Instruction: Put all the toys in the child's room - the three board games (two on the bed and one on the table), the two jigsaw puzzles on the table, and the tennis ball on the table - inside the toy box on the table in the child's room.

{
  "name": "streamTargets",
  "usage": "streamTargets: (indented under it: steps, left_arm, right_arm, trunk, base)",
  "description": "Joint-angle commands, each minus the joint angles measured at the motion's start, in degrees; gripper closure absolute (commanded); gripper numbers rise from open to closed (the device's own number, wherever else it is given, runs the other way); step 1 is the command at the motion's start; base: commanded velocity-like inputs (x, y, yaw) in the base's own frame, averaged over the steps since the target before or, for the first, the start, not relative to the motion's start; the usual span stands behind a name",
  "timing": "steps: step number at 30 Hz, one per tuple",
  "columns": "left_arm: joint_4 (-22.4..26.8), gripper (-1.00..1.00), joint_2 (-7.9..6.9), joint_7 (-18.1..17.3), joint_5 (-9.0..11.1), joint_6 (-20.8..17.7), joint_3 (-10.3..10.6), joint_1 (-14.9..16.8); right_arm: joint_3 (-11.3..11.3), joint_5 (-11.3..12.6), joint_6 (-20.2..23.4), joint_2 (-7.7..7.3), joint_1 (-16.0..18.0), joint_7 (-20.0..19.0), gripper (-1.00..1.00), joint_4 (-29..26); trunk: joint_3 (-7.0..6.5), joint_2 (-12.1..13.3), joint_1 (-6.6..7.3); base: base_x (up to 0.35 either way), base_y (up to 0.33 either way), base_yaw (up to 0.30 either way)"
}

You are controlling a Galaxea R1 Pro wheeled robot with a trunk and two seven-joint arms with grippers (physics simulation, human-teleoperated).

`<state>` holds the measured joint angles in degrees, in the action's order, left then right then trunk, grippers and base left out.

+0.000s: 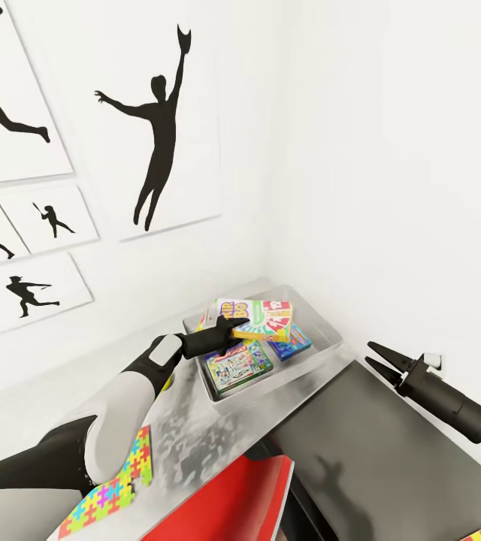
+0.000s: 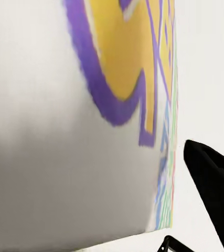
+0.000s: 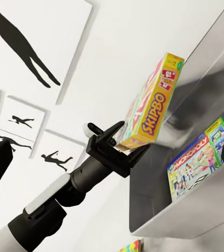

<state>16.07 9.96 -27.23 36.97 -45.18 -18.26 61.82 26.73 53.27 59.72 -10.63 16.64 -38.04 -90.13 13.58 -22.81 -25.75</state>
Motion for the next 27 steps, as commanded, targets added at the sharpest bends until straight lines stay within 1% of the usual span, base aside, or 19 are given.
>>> streamTargets:
  steps: [1, 16, 19, 21, 23, 25, 27]
  left_arm:
    - [0.0, -1.0, 0.03, -0.1, -0.1, -0.5, -0.4, 0.0]
    - [0.0, -1.0, 0.03, -0.5, -0.1, -0.8, -0.4, 0.0]
    - [0.1, -1.0, 0.03, -0.7, -0.1, -1.5, -0.4, 0.0]
    - [0.4, -1.0, 0.03, -1.5, -0.1, -3.5, -0.4, 0.0]
    - [1.4, -1.0, 0.03, -2.9, -0.1, -6.1, -0.4, 0.0]
    - [4.5, -1.0, 0.03, -4.2, 0.0, -9.8, -0.4, 0.0]
    - [8.8, -1.0, 0.03, -4.6, 0.6, -12.8, -0.4, 0.0]
  right_arm:
    - [0.1, -0.3, 0.3, 0.0, 0.1, -0.4, -1.0, 0.0]
    - [0.1, -0.4, 0.3, 0.07, 0.1, -0.4, -1.0, 0.0]
    - [0.1, -0.4, 0.3, 0.08, 0.1, -0.4, -1.0, 0.0]
    - [0.1, -0.5, 0.3, 0.08, 0.1, -0.4, -1.0, 0.0]
    - [0.1, -0.5, 0.3, 0.08, 0.1, -0.4, -1.0, 0.0]
    - [0.1, -0.5, 0.3, 0.08, 0.1, -0.4, -1.0, 0.0]
    - [0.1, -0.5, 0.3, 0.07, 0.1, -0.4, -1.0, 0.0]
  trunk:
    - [0.11, -0.1, -0.03]
    - [0.11, -0.1, -0.03]
    - [0.11, -0.1, -0.03]
    - [0.11, -0.1, -0.03]
    - [0.11, -0.1, -0.03]
    - [0.11, -0.1, -0.03]
    - [0.11, -0.1, -0.03]
  base:
    - [0.0, 0.0, 0.0]
    - [0.0, 0.0, 0.0]
    - [0.0, 0.0, 0.0]
    - [0.0, 0.0, 0.0]
    - [0.0, 0.0, 0.0]
    - [0.0, 0.0, 0.0]
    - [0.0, 0.0, 0.0]
